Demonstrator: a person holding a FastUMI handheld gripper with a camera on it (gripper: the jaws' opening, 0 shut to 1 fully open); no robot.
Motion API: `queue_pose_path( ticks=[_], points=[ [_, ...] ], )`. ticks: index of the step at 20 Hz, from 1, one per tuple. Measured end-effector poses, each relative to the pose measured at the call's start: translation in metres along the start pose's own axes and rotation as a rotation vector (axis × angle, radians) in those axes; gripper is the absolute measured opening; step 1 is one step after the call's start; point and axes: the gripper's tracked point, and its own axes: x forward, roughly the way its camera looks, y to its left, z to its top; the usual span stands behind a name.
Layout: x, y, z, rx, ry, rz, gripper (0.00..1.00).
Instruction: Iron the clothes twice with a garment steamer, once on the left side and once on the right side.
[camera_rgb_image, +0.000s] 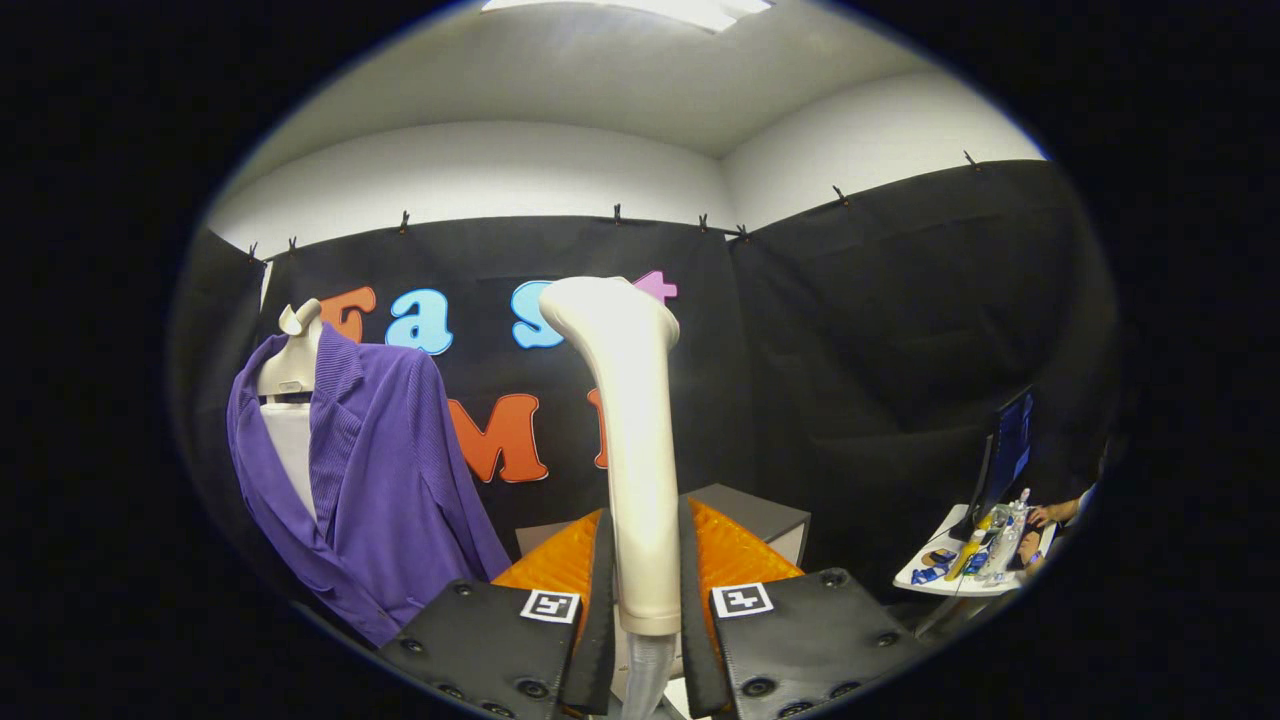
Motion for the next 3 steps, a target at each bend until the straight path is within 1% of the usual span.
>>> queue_pose_path(
  ticks=[3],
  points=[
    [0.0011,-0.0005,0.0004,0.001,0.000,0.000,0.35]
  ],
)
